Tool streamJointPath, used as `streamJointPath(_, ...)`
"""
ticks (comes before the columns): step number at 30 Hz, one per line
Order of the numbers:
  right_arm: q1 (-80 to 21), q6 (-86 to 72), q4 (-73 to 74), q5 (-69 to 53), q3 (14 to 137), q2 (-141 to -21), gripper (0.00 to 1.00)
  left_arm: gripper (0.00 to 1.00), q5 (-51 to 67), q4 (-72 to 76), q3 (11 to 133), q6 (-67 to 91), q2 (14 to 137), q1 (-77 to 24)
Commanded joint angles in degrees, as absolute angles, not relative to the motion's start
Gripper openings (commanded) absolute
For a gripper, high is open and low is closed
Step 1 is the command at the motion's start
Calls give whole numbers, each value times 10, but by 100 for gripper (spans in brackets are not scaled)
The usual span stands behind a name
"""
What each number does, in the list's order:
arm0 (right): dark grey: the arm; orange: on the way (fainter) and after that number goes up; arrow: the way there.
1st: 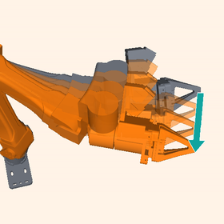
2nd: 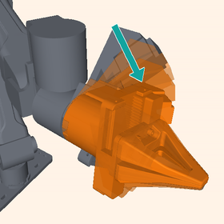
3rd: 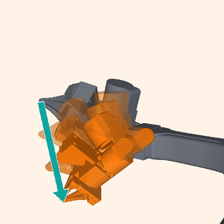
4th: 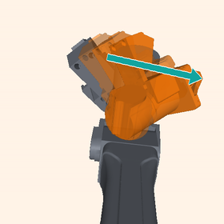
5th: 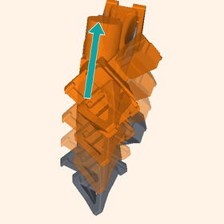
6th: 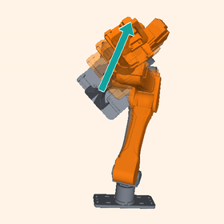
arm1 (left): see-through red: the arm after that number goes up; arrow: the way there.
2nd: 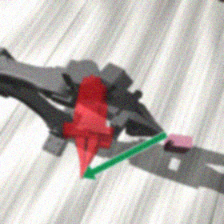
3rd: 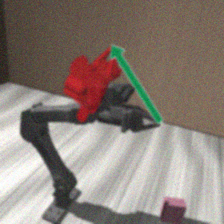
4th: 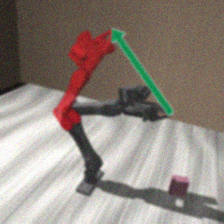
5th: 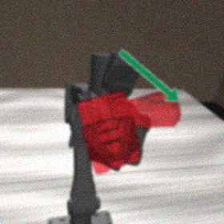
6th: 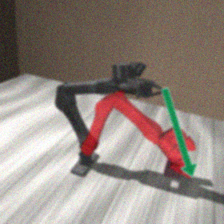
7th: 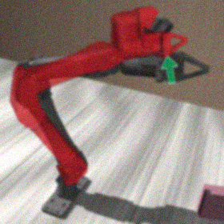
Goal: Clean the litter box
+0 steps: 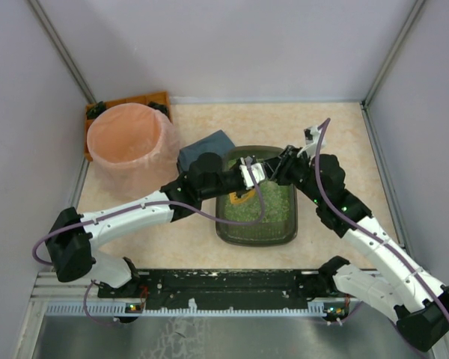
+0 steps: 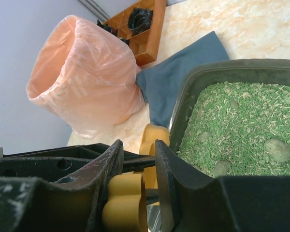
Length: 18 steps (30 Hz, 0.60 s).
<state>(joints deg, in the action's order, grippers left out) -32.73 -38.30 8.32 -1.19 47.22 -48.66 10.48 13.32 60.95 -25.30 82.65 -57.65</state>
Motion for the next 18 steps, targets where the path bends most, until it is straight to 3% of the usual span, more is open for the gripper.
streamJointPath(1,-324,-388,45,-17,476,-485,31,0,107,156,605,-253,820,-583)
streamJointPath(8,-324,-378,64,-22,477,-483,8,2,96,155,608,-240,822,-583)
streamJointPath(11,-324,-378,71,-13,476,-480,0,26,92,159,608,-233,821,-584)
streamJointPath(14,-324,-378,73,-4,477,-478,0,45,93,163,604,-229,817,-583)
streamJointPath(18,-325,-368,95,20,488,-475,0,61,61,169,601,-211,801,-583)
